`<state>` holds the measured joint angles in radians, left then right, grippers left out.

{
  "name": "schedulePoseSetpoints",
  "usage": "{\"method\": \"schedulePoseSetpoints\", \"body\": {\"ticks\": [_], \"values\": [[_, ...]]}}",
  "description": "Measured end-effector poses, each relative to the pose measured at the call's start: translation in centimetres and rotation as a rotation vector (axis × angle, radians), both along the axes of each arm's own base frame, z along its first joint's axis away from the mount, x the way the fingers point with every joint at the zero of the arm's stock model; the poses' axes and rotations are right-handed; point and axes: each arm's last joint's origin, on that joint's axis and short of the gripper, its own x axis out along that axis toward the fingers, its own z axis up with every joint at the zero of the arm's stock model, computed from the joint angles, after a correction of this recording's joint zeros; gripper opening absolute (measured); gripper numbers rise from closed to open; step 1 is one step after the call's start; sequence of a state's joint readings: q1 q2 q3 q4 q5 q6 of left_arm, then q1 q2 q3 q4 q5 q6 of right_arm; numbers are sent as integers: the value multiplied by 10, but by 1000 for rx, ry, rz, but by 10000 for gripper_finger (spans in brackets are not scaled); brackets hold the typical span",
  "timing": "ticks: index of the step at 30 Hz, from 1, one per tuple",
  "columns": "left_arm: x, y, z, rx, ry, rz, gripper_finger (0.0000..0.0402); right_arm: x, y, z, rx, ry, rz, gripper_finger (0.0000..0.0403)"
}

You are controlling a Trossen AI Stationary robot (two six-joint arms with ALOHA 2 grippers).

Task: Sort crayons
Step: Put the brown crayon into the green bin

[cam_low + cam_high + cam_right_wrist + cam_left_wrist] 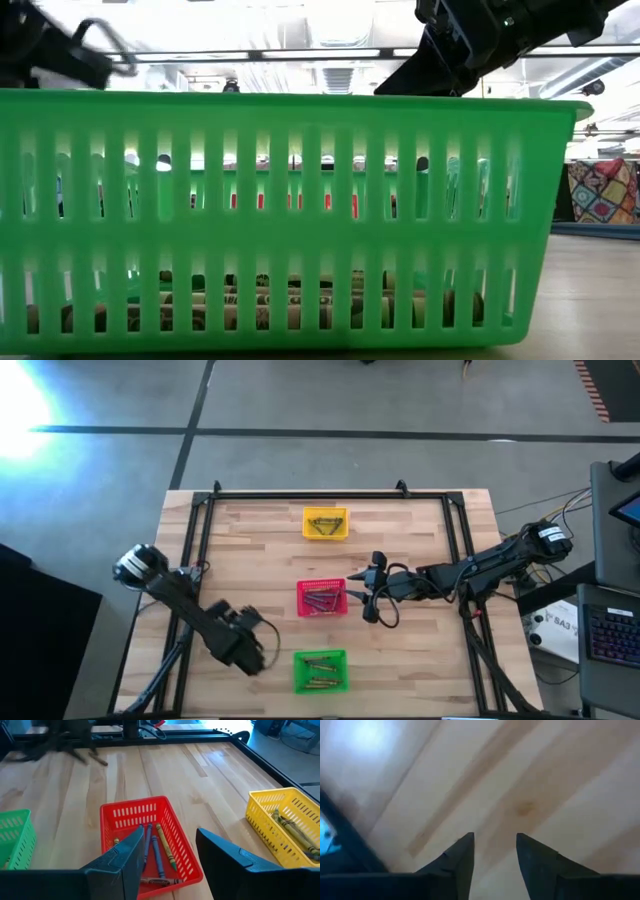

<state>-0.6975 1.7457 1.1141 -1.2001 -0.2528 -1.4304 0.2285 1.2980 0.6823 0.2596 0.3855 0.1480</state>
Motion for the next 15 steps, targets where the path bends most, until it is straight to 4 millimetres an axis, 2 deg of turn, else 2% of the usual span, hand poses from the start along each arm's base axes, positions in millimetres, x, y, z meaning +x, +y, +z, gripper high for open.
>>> {"method": "schedulePoseSetpoints", "body": {"ticks": [5,11,15], "values": [[-36,28,-4,-58,-18,93,117,0,0,0,2,-2,0,171],[-61,48,-10,-202,-119,133,104,0,0,0,9,-1,-4,171],[-78,61,-23,-213,-91,216,94,0,0,-1,7,6,-4,171]]}}
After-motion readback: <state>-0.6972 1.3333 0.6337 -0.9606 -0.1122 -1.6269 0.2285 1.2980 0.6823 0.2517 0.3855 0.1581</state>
